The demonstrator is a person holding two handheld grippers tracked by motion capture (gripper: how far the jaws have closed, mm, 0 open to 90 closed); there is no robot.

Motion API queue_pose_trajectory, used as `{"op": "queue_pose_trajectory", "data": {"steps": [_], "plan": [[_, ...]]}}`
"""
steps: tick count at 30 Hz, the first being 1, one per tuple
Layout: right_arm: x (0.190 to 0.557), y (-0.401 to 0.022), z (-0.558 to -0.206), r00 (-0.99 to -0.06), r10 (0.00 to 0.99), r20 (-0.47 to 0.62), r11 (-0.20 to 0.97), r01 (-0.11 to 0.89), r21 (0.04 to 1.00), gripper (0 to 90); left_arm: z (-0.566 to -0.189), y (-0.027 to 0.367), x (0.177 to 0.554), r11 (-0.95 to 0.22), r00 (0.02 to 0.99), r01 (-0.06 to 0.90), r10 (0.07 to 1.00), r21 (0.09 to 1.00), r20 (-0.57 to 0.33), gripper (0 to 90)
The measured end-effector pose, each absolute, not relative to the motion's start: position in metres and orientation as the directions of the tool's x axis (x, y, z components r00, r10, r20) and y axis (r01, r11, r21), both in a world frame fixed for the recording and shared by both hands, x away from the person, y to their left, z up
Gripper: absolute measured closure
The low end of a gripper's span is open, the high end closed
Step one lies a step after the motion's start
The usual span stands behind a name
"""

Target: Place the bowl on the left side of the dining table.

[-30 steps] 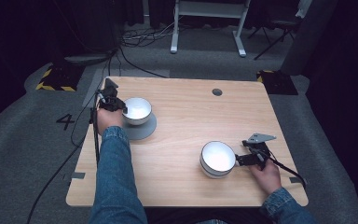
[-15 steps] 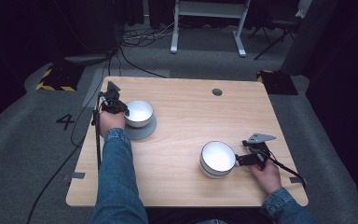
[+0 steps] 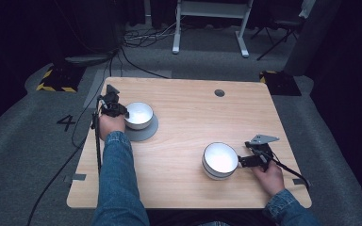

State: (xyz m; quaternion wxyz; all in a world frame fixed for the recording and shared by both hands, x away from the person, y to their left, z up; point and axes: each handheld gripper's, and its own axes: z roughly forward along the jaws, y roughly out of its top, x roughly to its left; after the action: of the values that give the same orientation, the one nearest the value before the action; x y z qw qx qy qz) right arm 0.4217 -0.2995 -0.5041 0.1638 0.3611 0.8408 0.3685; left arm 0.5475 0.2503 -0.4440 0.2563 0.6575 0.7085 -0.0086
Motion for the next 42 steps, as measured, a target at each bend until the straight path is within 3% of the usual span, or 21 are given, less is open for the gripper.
{"op": "queue_pose_trajectory", "data": {"steps": [11,18,26,42], "plan": [[0.422,-0.301,-0.504,-0.695,0.718,-0.027,0.486,0.474,0.734,14.5,-0.45,0.257,0.542,0.154,-0.005,0.932,0.911,0.328,-0.412,79.8],[0.422,-0.301,-0.504,-0.696,0.718,-0.025,0.486,0.475,0.733,14.5,-0.447,0.261,0.538,0.18,0.006,0.921,0.881,0.347,-0.473,67.7],[0.422,-0.301,-0.504,-0.693,0.721,-0.024,0.483,0.477,0.734,14.5,-0.43,0.259,0.537,0.162,0.03,0.908,0.894,0.386,-0.447,57.2],[0.422,-0.3,-0.504,-0.686,0.728,-0.007,0.467,0.487,0.738,14.5,-0.376,0.257,0.513,0.037,0.199,0.845,0.904,0.534,-0.378,54.7]]}}
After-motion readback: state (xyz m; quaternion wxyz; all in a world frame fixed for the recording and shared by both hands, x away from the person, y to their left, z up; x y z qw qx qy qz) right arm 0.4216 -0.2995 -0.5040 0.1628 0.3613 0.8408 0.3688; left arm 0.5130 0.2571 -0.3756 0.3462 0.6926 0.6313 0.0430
